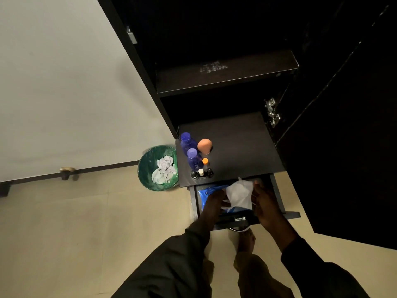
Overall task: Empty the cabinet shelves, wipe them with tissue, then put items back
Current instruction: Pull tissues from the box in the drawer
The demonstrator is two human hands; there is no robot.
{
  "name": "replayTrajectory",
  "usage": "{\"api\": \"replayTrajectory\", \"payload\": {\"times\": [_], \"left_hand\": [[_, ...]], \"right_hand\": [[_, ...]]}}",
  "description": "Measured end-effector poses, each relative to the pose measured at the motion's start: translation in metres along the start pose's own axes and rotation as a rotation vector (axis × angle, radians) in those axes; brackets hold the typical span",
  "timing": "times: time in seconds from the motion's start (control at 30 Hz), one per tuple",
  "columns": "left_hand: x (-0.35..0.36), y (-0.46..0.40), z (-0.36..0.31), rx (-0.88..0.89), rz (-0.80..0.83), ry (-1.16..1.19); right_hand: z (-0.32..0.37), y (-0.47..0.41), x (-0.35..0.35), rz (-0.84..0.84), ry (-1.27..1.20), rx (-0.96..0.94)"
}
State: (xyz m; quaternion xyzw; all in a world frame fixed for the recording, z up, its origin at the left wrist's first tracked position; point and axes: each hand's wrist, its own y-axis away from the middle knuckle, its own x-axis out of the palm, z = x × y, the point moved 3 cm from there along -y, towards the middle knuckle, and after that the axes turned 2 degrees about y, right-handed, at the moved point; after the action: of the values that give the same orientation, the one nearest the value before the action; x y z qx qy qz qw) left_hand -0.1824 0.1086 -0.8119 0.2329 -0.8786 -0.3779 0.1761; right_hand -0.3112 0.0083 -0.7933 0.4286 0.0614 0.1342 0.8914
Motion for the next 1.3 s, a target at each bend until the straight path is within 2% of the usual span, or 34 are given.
{"api": "replayTrajectory", "payload": {"times": [0.1,0.2,0.4,0.6,0.73,0.93,1.0,1.1,1.3], "left_hand": [[0.002,-0.002,0.006,-0.130,-0.017,0.233],[-0.002,-0.004,0.009,-0.048,-0.058,0.268],[-0.015,-0.003,0.007,0.051,-0.102,0.273],[-0.014,-0.002,0.012,-0.005,-0.043,0.373],[-0.009,0.004,0.007,-0.101,-0.026,0.489],[-0.011,0.005,0.008,-0.051,-0.023,0.448],[-0.010,0.006,0.007,0.011,-0.028,0.351],[-0.008,0.007,0.010,0.091,-0.032,0.200],[-0.008,0.012,-0.005,0.183,-0.042,0.232]], "right_hand": [[-0.001,0.004,0.002,0.028,0.038,0.001],[0.002,0.002,0.004,0.058,0.229,-0.134],[0.004,0.001,-0.002,0.036,0.099,-0.178],[0.006,0.003,-0.002,-0.094,0.154,-0.250],[0.002,0.000,-0.004,-0.161,0.289,-0.252],[-0.009,-0.004,0.008,-0.012,0.504,-0.177],[-0.006,0.001,0.014,0.003,0.506,-0.161],[-0.001,0.008,0.024,0.119,0.439,-0.128],[0.000,0.000,0.013,0.062,0.490,-0.192]]}}
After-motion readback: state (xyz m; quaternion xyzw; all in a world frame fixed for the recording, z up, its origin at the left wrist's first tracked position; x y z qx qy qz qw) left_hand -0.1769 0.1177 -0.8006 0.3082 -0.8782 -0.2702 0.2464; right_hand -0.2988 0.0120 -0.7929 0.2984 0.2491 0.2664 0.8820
